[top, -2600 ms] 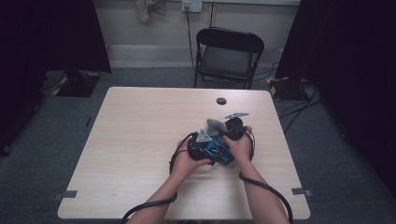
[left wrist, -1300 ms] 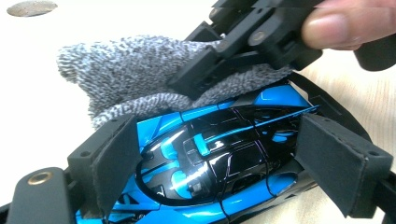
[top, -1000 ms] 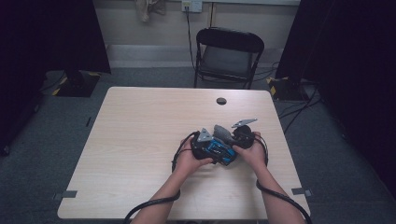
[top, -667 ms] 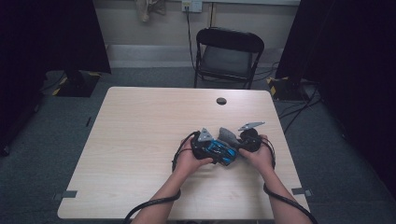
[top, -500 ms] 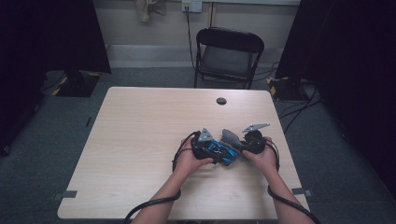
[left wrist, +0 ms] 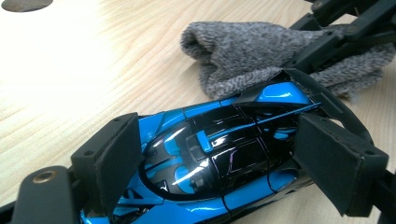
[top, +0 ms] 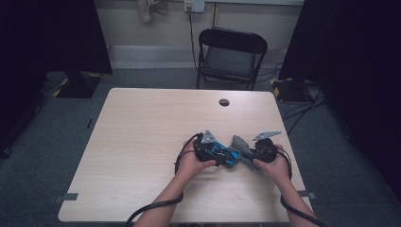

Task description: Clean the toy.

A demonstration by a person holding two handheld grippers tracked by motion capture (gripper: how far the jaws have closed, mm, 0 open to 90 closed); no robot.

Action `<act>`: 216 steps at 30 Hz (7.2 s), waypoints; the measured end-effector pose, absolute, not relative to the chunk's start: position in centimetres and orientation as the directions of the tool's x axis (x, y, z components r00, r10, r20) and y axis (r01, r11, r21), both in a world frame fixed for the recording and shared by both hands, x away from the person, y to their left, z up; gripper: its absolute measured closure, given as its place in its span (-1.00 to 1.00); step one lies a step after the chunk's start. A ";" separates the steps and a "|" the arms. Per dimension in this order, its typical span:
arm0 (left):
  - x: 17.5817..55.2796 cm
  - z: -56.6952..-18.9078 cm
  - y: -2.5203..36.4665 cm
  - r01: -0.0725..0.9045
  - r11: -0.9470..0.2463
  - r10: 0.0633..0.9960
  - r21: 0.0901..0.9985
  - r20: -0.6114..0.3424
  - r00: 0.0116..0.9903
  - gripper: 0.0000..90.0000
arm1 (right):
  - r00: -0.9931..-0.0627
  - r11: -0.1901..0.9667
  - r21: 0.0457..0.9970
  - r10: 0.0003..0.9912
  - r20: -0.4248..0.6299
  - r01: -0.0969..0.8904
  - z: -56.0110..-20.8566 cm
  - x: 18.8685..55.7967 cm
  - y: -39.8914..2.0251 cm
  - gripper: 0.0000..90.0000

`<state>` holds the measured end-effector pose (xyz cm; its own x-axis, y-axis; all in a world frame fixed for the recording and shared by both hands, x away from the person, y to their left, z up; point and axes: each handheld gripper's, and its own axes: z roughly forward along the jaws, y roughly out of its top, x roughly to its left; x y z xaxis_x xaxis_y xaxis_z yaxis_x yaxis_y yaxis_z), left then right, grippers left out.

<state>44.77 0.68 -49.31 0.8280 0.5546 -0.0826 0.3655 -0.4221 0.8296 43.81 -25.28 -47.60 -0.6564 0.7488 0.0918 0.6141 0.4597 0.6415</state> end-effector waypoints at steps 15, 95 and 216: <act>44.8 -49.4 0.8 0.365 -0.415 0.557 0.833 -0.084 0.826 -0.66 | -0.607 0.400 0.658 0.787 0.112 0.638 -46.0 42.5 -29.3 0.57; 44.6 -49.5 1.0 0.354 -0.408 0.547 0.842 -0.085 0.833 -0.63 | -0.678 0.468 0.663 0.731 0.081 0.584 -47.8 46.4 -23.2 0.57; 44.6 -49.8 1.4 0.339 -0.389 0.536 0.857 -0.089 0.840 -0.59 | -0.682 0.455 0.663 0.723 0.115 0.594 -48.0 46.1 -24.6 0.55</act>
<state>44.63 1.36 -49.79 0.8397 0.5358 -0.0886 0.3387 -0.3891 0.8567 46.12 -24.61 -48.03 -0.6817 0.7226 0.1149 0.5942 0.4551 0.6632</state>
